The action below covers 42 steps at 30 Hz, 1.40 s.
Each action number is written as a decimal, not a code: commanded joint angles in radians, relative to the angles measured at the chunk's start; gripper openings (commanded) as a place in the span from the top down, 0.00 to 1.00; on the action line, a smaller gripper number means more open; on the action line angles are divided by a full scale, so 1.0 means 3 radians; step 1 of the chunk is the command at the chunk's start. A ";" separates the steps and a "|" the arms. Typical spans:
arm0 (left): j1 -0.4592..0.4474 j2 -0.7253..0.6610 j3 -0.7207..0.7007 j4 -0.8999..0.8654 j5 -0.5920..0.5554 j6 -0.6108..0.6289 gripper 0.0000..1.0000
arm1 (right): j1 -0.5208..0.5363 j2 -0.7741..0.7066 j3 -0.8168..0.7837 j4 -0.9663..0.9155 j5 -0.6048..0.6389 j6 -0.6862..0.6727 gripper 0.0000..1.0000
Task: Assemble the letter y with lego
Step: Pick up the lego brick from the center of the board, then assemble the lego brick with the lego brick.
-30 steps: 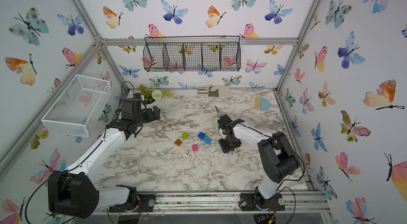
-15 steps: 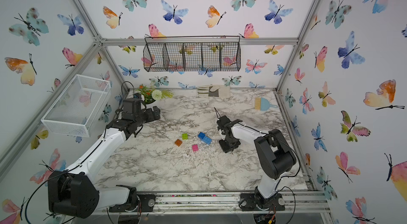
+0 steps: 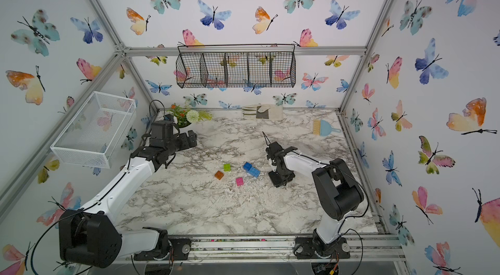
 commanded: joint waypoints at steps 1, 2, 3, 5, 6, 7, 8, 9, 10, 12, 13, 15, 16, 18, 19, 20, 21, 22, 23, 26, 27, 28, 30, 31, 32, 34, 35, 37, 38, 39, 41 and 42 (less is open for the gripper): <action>0.0015 0.0018 0.0043 -0.0076 0.0044 -0.0016 0.02 | 0.0047 0.0006 0.0020 0.0007 0.0006 -0.0056 0.71; 0.0014 0.0023 0.0047 -0.0079 0.0042 -0.0016 0.02 | 0.0063 -0.0006 0.0044 0.0001 0.0006 -0.0075 0.72; 0.0015 0.0021 0.0046 -0.0079 0.0042 -0.0019 0.02 | 0.0075 -0.0019 0.0073 0.0001 0.0001 -0.0091 0.73; 0.0013 0.0018 0.0047 -0.0078 0.0054 -0.0019 0.02 | 0.0103 -0.0025 0.0216 -0.0011 -0.0019 -0.0160 0.75; 0.0015 0.0019 0.0047 -0.0079 0.0063 -0.0025 0.02 | 0.0115 -0.0011 0.0314 -0.0040 -0.0018 -0.0198 0.76; 0.0015 0.0022 0.0047 -0.0075 0.0076 -0.0024 0.02 | 0.0134 0.0023 0.0452 -0.0087 -0.0023 -0.0254 0.76; 0.0017 0.0027 0.0047 -0.0076 0.0085 -0.0029 0.02 | 0.0156 0.0064 0.0585 -0.0111 -0.0024 -0.0306 0.76; 0.0016 0.0030 0.0051 -0.0079 0.0098 -0.0034 0.02 | 0.0178 0.0113 0.0699 -0.0131 -0.0054 -0.0374 0.77; 0.0017 0.0041 0.0051 -0.0082 0.0109 -0.0038 0.02 | 0.0205 0.0182 0.0830 -0.0159 -0.0065 -0.0459 0.78; 0.0013 0.0063 0.0067 -0.0106 0.0119 -0.0040 0.02 | 0.0251 0.0337 0.1073 -0.0250 -0.0052 -0.0615 0.81; 0.0017 0.0073 0.0079 -0.0124 0.0117 -0.0040 0.02 | 0.0285 0.0428 0.1191 -0.0309 0.0000 -0.0682 0.83; 0.0017 0.0080 0.0093 -0.0145 0.0117 -0.0040 0.02 | 0.0361 0.0570 0.1369 -0.0390 -0.0018 -0.0848 0.83; 0.0013 0.0071 0.0093 -0.0143 0.0119 -0.0041 0.02 | 0.0405 0.0646 0.1449 -0.0431 -0.0024 -0.0923 0.84; 0.0016 0.0059 0.0088 -0.0140 0.0120 -0.0044 0.02 | 0.0455 0.0763 0.1575 -0.0509 0.0003 -0.0994 0.86; 0.0014 0.0050 0.0088 -0.0136 0.0123 -0.0040 0.01 | 0.0468 0.0813 0.1611 -0.0532 0.0037 -0.1009 0.86; 0.0014 0.0043 0.0083 -0.0140 0.0126 -0.0040 0.02 | 0.0482 0.0839 0.1624 -0.0554 0.0055 -0.1025 0.87; 0.0014 0.0044 0.0085 -0.0138 0.0125 -0.0040 0.02 | 0.0492 0.0843 0.1594 -0.0552 0.0032 -0.1067 0.88; 0.0014 0.0039 0.0083 -0.0140 0.0131 -0.0045 0.02 | 0.0504 0.0832 0.1540 -0.0514 0.0058 -0.1074 0.88; 0.0014 0.0038 0.0083 -0.0140 0.0138 -0.0045 0.02 | 0.0515 0.0814 0.1490 -0.0489 0.0073 -0.1078 0.88; 0.0014 0.0041 0.0088 -0.0141 0.0154 -0.0045 0.02 | 0.0538 0.0715 0.1336 -0.0410 0.0089 -0.1132 0.87; 0.0017 0.0044 0.0093 -0.0144 0.0152 -0.0045 0.01 | 0.0545 0.0669 0.1289 -0.0373 0.0084 -0.1158 0.87; 0.0017 0.0044 0.0093 -0.0145 0.0154 -0.0047 0.02 | 0.0550 0.0625 0.1246 -0.0350 0.0093 -0.1181 0.87; 0.0014 0.0043 0.0089 -0.0141 0.0159 -0.0048 0.02 | 0.0555 0.0572 0.1202 -0.0332 0.0093 -0.1221 0.87; 0.0017 0.0041 0.0088 -0.0140 0.0162 -0.0051 0.02 | 0.0556 0.0557 0.1185 -0.0327 0.0088 -0.1235 0.87; 0.0018 0.0044 0.0088 -0.0143 0.0159 -0.0049 0.02 | 0.0556 0.0546 0.1176 -0.0327 0.0051 -0.1261 0.88; 0.0013 0.0044 0.0088 -0.0145 0.0155 -0.0048 0.01 | 0.0565 0.0544 0.1150 -0.0311 -0.0021 -0.1295 0.89; 0.0014 0.0043 0.0088 -0.0145 0.0156 -0.0049 0.02 | 0.0575 0.0558 0.1149 -0.0311 -0.0024 -0.1297 0.89; 0.0014 0.0031 0.0084 -0.0144 0.0139 -0.0045 0.01 | 0.0600 0.0593 0.1149 -0.0311 -0.0019 -0.1314 0.90; 0.0016 0.0031 0.0083 -0.0145 0.0133 -0.0045 0.02 | 0.0602 0.0604 0.1149 -0.0302 -0.0017 -0.1314 0.90; 0.0016 0.0031 0.0081 -0.0141 0.0135 -0.0046 0.02 | 0.0602 0.0617 0.1144 -0.0292 -0.0017 -0.1315 0.90; 0.0014 0.0034 0.0082 -0.0140 0.0132 -0.0045 0.02 | 0.0603 0.0635 0.1148 -0.0280 -0.0021 -0.1319 0.90; 0.0015 0.0039 0.0085 -0.0142 0.0134 -0.0045 0.02 | 0.0603 0.0643 0.1149 -0.0280 -0.0029 -0.1321 0.90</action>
